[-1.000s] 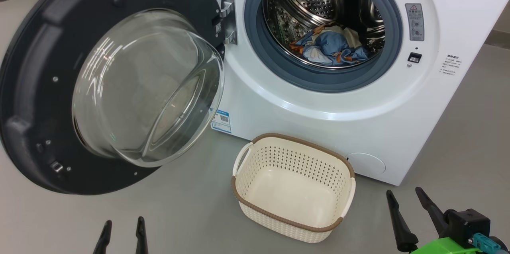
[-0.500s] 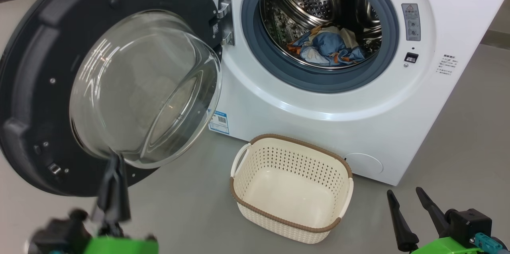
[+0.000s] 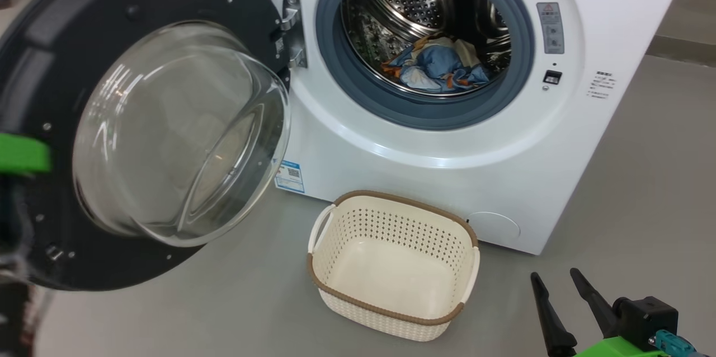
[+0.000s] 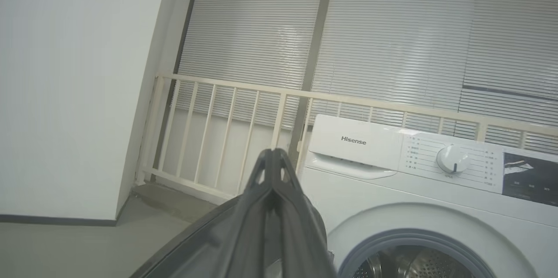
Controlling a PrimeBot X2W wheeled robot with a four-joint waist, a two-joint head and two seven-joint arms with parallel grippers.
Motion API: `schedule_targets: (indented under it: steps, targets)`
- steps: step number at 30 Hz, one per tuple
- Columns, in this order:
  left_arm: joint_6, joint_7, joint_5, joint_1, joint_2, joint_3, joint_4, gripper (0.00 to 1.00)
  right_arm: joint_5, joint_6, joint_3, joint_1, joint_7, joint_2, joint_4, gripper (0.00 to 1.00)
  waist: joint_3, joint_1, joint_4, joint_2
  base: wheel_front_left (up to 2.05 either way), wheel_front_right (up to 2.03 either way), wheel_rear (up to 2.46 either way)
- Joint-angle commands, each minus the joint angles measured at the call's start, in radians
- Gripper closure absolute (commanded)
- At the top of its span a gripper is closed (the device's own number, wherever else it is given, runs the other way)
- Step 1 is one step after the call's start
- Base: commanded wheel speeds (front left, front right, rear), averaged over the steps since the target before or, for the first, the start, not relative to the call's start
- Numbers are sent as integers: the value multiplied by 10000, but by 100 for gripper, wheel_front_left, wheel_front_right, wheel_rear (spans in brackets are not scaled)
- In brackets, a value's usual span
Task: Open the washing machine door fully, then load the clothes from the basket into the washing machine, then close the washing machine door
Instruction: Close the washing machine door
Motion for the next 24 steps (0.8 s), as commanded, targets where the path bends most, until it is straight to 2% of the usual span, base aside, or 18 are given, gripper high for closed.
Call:
schedule_targets:
  steps: [1, 10, 18, 24]
  targets:
    - [-144, 412, -635, -898, 585, 746, 512, 100, 50, 44, 280, -355, -126, -122, -200, 0, 66, 0, -231, 0, 0, 0, 0]
    - [-226, 2223, -2565, -2563, 1648, 2141, 4331, 100, 208, 44, 365, -431, -205, -122, -32, 0, 241, 0, -731, 0, 0, 0, 0]
    - [82, 3112, -3422, -2856, 2077, 2869, 6146, 100, 294, 44, 312, -447, -179, -122, -22, 0, 332, 0, -940, 0, 0, 0, 0]
    - [161, 3830, -3825, -2763, 2221, 3082, 6886, 100, 437, 44, 275, -463, -107, -122, -63, 0, 439, 0, -962, 0, 0, 0, 0]
